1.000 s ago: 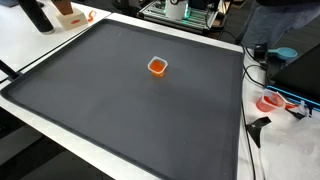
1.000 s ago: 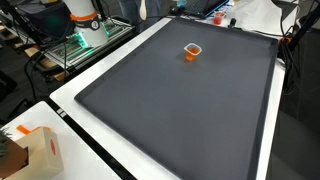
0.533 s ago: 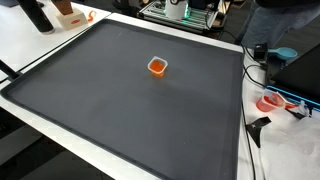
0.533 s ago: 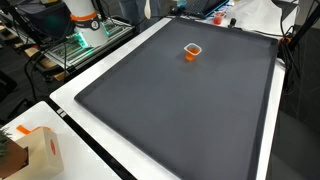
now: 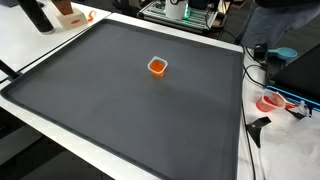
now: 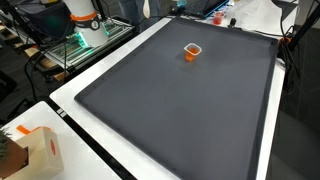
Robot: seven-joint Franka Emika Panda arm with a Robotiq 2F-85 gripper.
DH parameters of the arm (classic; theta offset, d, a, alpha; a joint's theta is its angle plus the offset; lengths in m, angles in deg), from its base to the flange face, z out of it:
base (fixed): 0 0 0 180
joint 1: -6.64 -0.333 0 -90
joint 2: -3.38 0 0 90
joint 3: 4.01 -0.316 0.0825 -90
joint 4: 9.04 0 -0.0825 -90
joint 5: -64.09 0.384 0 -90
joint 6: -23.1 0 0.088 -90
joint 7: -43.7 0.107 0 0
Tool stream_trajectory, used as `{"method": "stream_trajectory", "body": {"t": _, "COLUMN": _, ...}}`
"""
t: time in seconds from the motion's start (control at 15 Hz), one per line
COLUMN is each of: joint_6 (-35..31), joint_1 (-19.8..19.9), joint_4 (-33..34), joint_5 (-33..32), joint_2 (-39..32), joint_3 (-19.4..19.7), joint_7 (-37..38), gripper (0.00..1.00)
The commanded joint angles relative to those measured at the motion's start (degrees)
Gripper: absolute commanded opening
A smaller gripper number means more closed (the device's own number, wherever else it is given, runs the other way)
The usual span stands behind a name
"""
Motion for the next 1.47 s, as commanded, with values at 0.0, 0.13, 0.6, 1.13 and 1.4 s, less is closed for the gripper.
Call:
{"method": "stream_trajectory", "body": {"t": 0.0, "joint_6": 0.0, "joint_1": -1.27, "joint_4": -0.53, "joint_5": 0.38, "joint_2": 0.34, "joint_3": 1.13, "joint_7": -0.12, "gripper": 0.19}}
{"method": "stream_trajectory", "body": {"t": 0.13, "joint_6": -0.17, "joint_1": -1.41, "joint_4": -0.6, "joint_5": 0.46, "joint_2": 0.42, "joint_3": 1.21, "joint_7": -0.21, "gripper": 0.04}}
{"method": "stream_trajectory", "body": {"t": 0.6, "joint_6": 0.25, "joint_1": -1.33, "joint_4": 0.16, "joint_5": -0.22, "joint_2": -0.08, "joint_3": 0.89, "joint_7": 0.22, "gripper": 0.13}}
{"method": "stream_trajectory", "body": {"t": 1.13, "joint_6": 0.14, "joint_1": -1.45, "joint_4": 0.09, "joint_5": -0.2, "joint_2": -0.07, "joint_3": 1.02, "joint_7": 0.2, "gripper": 0.13}}
{"method": "stream_trajectory", "body": {"t": 1.4, "joint_6": 0.14, "joint_1": -1.45, "joint_4": 0.09, "joint_5": -0.2, "joint_2": -0.07, "joint_3": 1.03, "joint_7": 0.2, "gripper": 0.13}}
